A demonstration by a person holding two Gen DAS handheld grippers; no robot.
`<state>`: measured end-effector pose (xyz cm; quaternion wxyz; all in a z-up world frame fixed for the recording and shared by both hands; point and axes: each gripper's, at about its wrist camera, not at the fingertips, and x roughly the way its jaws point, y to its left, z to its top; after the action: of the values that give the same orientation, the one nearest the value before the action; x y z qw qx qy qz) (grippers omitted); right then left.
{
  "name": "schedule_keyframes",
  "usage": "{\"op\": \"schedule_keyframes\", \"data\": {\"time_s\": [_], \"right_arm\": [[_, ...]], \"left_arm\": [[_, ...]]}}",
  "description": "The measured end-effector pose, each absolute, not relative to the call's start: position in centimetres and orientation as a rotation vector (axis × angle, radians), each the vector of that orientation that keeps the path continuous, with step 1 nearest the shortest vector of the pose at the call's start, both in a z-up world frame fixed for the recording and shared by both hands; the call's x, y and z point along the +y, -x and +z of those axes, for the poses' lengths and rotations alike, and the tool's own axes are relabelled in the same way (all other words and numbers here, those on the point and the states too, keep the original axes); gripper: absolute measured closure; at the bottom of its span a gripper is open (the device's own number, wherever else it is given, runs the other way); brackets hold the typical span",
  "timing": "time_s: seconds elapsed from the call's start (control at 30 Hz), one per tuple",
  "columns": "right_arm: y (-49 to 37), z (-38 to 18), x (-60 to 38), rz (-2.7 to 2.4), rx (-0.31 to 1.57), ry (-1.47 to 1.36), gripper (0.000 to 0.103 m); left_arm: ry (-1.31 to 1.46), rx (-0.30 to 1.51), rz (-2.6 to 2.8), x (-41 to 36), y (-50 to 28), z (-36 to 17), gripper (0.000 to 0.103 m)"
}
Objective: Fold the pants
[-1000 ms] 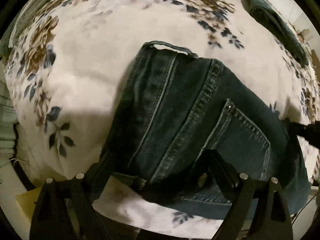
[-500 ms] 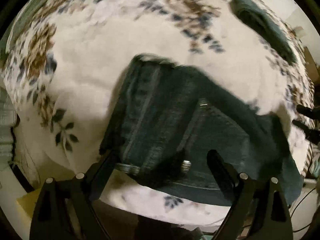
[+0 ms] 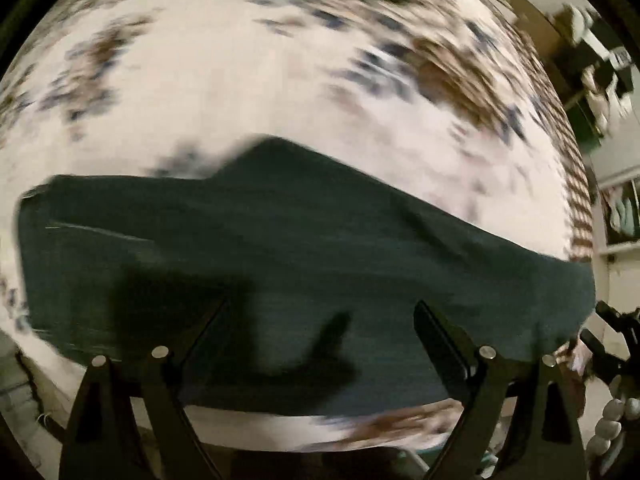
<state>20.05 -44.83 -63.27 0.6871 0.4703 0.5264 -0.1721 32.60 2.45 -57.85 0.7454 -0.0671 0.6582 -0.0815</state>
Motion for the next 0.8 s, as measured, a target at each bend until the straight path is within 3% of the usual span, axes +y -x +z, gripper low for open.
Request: {"op": "schedule_keyframes", "data": {"time_s": [0.2,0.4,0.43,0.47,0.53,0.57,0.7,0.8], "right_arm": [[-11.6,-64.7,-62.7,-0.609,0.979,-1.253,0.042],[-12.4,-69.4,-68.6,-0.605,0.993,-1.348,0.042],[-13.0,-70.5,-68.9,-0.601,1.027,-1.358,0.05],[-13.5,-71.2,-68.7,-0.589,1.039,-1.359,0.074],[-14.5,-71.3,-68.2,-0.572,1.045,-1.335,0.096],[-14.5,-70.7,-68.2,-0.57,1.008,-1.311,0.1],[-13.7,-69.5,-69.1,-0.629,0.996,-1.234,0.1],[-12.9,-72.4,-69.9,-0.529,1.034,-1.387,0.089]], "left_arm": [[0.084,1.525,-0.198,-5.1,-33.5,-61.5,0.011],[-0.021,1.555,-0.124,-6.4,-34.3,-64.1,0.006],[-0.029,1.554,-0.118,-6.5,-34.4,-64.2,0.003],[-0.033,1.554,-0.117,-6.6,-34.5,-64.3,0.002],[-0.045,1.55,-0.107,-6.8,-34.7,-64.4,0.0],[-0.048,1.55,-0.103,-7.0,-34.9,-64.5,0.0],[-0.047,1.542,-0.093,-7.8,-35.1,-64.9,0.0],[-0.037,1.522,-0.085,-8.1,-35.2,-65.1,0.0]]}}
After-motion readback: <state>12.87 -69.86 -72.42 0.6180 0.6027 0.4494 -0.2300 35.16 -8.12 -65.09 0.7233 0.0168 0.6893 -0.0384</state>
